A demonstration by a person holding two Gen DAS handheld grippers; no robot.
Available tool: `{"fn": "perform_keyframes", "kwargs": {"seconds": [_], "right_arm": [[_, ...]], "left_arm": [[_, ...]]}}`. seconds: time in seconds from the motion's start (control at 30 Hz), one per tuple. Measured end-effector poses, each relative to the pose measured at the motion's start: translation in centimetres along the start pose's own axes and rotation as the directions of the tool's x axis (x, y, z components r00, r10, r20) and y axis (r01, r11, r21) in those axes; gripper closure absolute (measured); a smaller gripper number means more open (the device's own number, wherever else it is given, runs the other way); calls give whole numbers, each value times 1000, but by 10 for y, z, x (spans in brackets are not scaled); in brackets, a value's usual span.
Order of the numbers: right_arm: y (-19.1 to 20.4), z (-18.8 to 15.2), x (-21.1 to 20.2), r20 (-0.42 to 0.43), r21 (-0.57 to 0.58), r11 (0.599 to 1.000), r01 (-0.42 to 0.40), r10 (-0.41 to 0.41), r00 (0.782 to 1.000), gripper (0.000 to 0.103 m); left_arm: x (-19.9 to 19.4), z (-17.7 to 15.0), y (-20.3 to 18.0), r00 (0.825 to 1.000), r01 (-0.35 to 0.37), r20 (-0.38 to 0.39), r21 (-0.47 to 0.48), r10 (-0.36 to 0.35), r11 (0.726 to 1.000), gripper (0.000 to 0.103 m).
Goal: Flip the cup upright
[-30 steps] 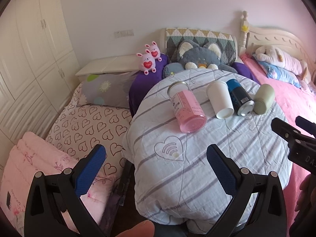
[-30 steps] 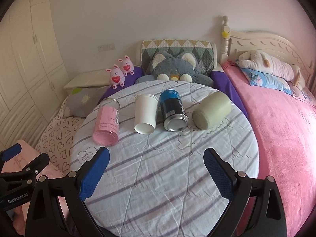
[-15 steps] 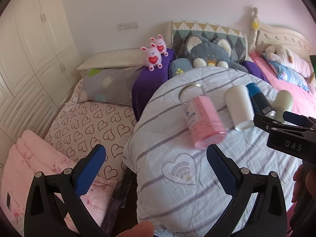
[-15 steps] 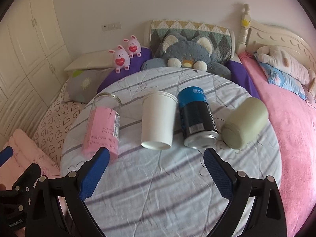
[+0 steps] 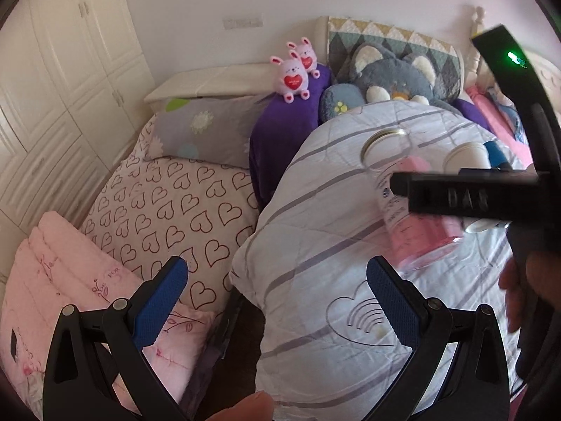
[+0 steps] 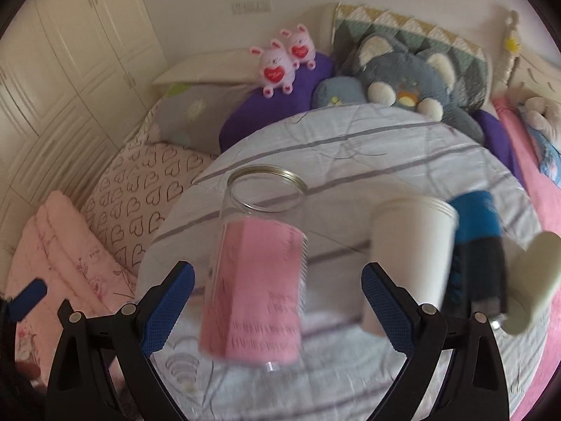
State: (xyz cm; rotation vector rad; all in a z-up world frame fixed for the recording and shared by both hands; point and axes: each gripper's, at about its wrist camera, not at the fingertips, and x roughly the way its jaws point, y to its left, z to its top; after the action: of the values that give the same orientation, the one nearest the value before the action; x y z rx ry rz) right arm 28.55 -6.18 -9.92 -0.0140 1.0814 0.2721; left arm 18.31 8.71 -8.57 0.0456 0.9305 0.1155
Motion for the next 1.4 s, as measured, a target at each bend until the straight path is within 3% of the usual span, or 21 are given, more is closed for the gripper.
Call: {"fn": "perform_keyframes", "kwargs": {"seconds": [0.23,0.3,0.33,0.47,0.77,1.03,1.17,1.4], "right_arm": [[0,16,36,-173,0,1000,-24,23,985,7],[4,13,40,-188,-12,1000,-20,18,982,18],[7,10,41,-185,-16,1000,-25,22,983,31],[14,3,34,-150,-45,999,-8,1,989,31],[-3,-30,-18,-53,61,994,-86,89,995,31],[-44,-117,-93,58,239,964,-113,102,993,31],[-59,-156,-91,53,322,940,-116,105,993,31],[-65,-180,-64,1,370,924,-101,109,994,30]], "left_arm": [[12,-4,14,1000,7,-28,-25,-7,1000,0],[14,-4,15,999,8,-31,-31,-9,999,0],[14,-5,16,999,8,-32,-35,-9,999,0],[12,-8,16,999,7,-35,-31,-8,999,0],[-20,-26,2,1000,22,-6,0,-22,1000,0],[-60,-52,-33,995,85,47,92,-90,992,0],[-76,-69,-54,991,113,56,162,-124,980,0],[-84,-86,-70,992,111,32,186,-119,976,0]]}}
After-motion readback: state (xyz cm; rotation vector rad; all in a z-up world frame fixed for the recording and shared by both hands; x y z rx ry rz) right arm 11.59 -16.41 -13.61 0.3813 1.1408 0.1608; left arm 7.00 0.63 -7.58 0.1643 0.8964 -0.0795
